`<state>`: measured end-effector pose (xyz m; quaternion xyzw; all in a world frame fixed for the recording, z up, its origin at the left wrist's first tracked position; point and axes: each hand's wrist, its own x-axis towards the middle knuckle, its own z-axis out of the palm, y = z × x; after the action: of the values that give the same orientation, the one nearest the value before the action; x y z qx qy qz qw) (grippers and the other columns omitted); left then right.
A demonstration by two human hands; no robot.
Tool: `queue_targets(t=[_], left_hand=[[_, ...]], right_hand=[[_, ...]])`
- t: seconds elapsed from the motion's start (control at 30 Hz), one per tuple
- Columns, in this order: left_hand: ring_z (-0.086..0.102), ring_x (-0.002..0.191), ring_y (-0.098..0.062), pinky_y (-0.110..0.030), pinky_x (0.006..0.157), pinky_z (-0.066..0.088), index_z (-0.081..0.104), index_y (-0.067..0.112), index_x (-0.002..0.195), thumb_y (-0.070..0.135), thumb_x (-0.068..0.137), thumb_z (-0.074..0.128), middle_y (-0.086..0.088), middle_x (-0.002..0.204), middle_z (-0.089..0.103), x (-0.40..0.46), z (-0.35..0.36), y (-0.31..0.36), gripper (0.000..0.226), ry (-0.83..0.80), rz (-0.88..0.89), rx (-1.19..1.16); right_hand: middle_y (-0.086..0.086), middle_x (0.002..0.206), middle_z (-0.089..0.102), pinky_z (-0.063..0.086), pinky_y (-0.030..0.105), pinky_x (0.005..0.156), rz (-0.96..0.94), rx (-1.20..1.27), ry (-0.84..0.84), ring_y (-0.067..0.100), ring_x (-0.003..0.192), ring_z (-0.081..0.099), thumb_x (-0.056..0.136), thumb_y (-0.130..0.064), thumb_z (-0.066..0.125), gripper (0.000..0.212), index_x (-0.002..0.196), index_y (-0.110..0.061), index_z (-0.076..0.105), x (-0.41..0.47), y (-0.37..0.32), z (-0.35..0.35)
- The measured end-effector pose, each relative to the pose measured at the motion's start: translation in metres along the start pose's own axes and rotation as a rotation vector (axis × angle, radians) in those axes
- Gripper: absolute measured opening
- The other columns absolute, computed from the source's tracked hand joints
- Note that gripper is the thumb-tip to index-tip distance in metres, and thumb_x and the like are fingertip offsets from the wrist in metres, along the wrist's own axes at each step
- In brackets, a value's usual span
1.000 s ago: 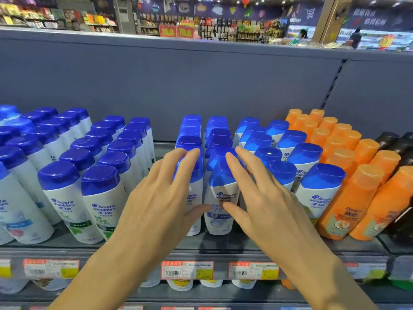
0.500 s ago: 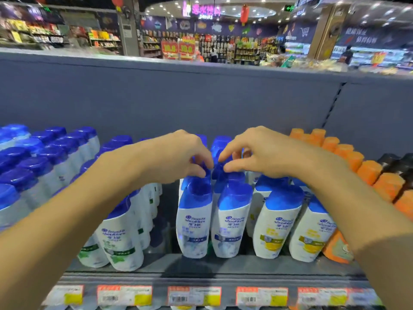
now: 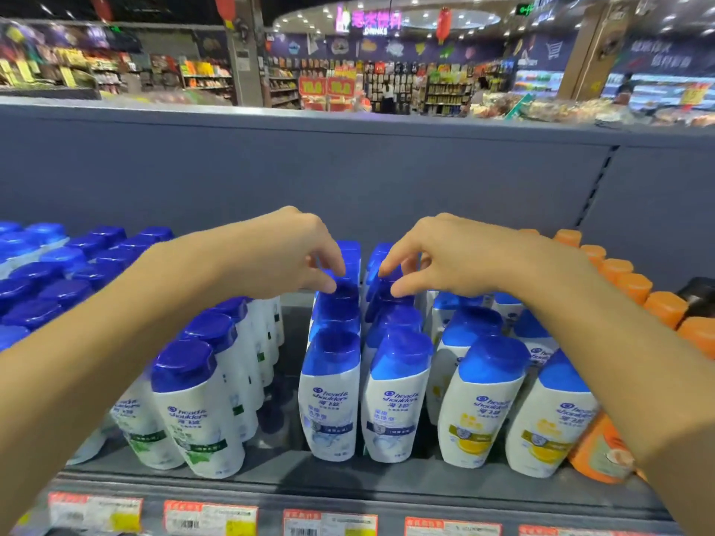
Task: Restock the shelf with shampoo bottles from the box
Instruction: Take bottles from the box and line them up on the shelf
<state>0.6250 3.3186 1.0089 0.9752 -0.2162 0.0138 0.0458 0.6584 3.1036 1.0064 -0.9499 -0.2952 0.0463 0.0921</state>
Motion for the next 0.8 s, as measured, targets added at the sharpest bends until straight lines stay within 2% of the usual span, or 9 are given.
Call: queue_targets(t=[0.1,0.2,0.3,0.43,0.53,0.6,0.7,0.8], left_hand=[[0.056,0.079,-0.008,-0.020,0.075,0.042,0.069,0.028,0.111,0.031,0.087,0.065,0.011,0.094,0.064,0.013,0.008,-0.001,0.024,-0.100,-0.040,0.031],[0.054,0.072,0.003,-0.014,0.065,0.039,0.069,0.026,0.106,0.029,0.085,0.068,0.018,0.084,0.060,0.020,0.011,-0.003,0.021,-0.100,-0.054,-0.029],[0.053,0.072,0.007,-0.009,0.064,0.038,0.069,0.028,0.103,0.028,0.085,0.068,0.022,0.079,0.056,0.021,0.012,-0.004,0.018,-0.088,-0.046,-0.067],[0.057,0.076,0.002,-0.015,0.069,0.044,0.070,0.030,0.102,0.027,0.086,0.068,0.015,0.087,0.062,0.020,0.014,-0.006,0.017,-0.091,-0.043,-0.095],[0.064,0.087,-0.009,-0.029,0.082,0.052,0.071,0.032,0.100,0.028,0.085,0.068,0.008,0.098,0.068,0.019,0.014,-0.009,0.016,-0.104,-0.048,-0.107],[0.065,0.091,-0.011,-0.033,0.086,0.052,0.071,0.032,0.100,0.028,0.085,0.068,0.007,0.100,0.069,0.019,0.015,-0.011,0.016,-0.107,-0.042,-0.104],[0.062,0.091,-0.008,-0.029,0.085,0.050,0.070,0.031,0.103,0.027,0.087,0.066,0.012,0.100,0.065,0.019,0.017,-0.010,0.017,-0.100,-0.024,-0.085],[0.061,0.088,-0.008,-0.023,0.072,0.047,0.067,0.035,0.102,0.033,0.087,0.064,0.018,0.094,0.059,0.017,0.011,-0.011,0.016,-0.113,-0.026,-0.063]], right_hand=[[-0.012,0.090,0.065,0.052,0.033,0.081,0.014,-0.002,-0.085,0.008,0.082,0.062,0.084,-0.040,0.069,0.031,0.115,-0.037,0.066,0.009,0.001,0.006],[-0.012,0.089,0.066,0.052,0.032,0.078,0.012,0.009,-0.089,0.009,0.079,0.063,0.084,-0.041,0.068,0.031,0.115,-0.038,0.065,0.010,0.005,0.006],[-0.012,0.088,0.065,0.052,0.032,0.077,0.011,0.012,-0.092,0.008,0.076,0.061,0.085,-0.039,0.068,0.031,0.115,-0.038,0.065,0.010,0.008,0.006],[-0.013,0.089,0.064,0.052,0.032,0.078,0.011,0.024,-0.093,0.007,0.079,0.062,0.085,-0.038,0.067,0.030,0.116,-0.040,0.064,0.009,0.009,0.007],[-0.011,0.092,0.065,0.052,0.031,0.078,0.004,0.025,-0.086,0.006,0.079,0.062,0.086,-0.037,0.067,0.031,0.117,-0.039,0.064,0.010,0.010,0.009],[-0.010,0.095,0.066,0.052,0.031,0.077,-0.002,0.012,-0.084,0.007,0.080,0.062,0.087,-0.037,0.066,0.031,0.118,-0.039,0.063,0.010,0.010,0.010],[-0.010,0.097,0.065,0.049,0.027,0.072,-0.001,0.010,-0.095,0.008,0.082,0.062,0.088,-0.039,0.064,0.032,0.119,-0.042,0.061,0.008,0.011,0.009],[-0.012,0.098,0.064,0.044,0.022,0.066,0.000,0.019,-0.048,0.003,0.078,0.059,0.089,-0.040,0.061,0.026,0.115,-0.045,0.061,0.005,0.016,-0.003]])
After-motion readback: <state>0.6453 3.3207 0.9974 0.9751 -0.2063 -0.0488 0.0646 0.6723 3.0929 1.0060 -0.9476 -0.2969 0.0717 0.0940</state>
